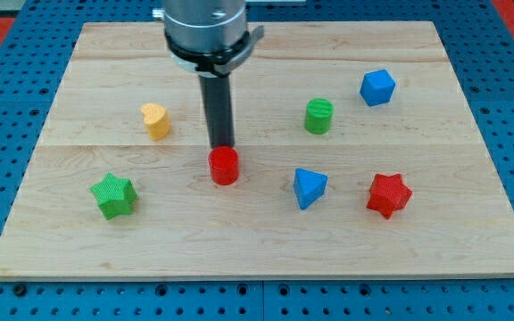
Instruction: Keep green blocks and red circle in a diagonal line
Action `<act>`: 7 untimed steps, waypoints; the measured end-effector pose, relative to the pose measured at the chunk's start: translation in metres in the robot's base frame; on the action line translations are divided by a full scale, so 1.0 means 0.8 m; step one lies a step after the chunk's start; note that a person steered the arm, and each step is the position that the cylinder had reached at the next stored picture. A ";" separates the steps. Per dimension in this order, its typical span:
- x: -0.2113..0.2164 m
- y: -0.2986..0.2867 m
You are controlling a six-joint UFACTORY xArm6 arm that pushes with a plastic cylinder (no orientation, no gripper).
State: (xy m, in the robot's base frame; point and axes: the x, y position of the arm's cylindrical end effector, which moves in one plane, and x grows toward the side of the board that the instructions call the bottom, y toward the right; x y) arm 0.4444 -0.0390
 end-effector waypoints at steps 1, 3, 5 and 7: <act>0.029 -0.033; 0.026 0.007; 0.046 0.037; 0.005 -0.035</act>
State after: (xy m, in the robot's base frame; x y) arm 0.4480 -0.0667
